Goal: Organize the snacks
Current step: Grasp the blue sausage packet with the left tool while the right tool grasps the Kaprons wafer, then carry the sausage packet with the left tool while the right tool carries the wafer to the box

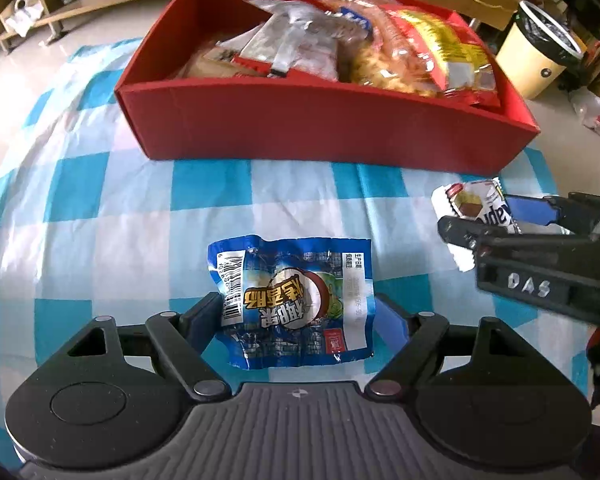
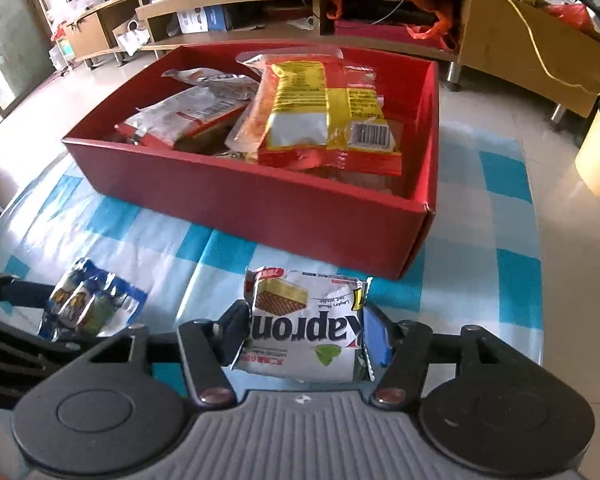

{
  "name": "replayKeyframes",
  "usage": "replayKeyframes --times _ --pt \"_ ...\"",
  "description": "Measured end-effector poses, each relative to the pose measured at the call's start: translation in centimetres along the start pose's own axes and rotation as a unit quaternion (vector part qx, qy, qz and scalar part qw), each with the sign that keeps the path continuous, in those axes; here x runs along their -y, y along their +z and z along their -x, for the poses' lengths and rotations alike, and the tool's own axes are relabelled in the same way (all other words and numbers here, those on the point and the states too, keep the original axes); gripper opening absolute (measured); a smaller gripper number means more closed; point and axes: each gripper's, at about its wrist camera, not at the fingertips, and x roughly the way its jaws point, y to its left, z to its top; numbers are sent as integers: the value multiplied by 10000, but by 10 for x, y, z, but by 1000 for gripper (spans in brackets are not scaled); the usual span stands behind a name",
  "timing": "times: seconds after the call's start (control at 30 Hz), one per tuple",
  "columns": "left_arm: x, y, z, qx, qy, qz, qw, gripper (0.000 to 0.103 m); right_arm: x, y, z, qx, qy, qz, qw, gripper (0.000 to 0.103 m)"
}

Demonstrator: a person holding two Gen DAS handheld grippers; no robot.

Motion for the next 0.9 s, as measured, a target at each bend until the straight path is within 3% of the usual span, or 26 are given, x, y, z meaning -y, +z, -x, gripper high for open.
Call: replayKeyframes --times 0.4,0.9 --pt "7 4 34 449 -88 -95 9989 84 -3 -11 62 668 13 -211 9975 56" --pt "4 24 54 915 15 -57 9958 84 -1 5 71 1007 164 -305 9943 56"
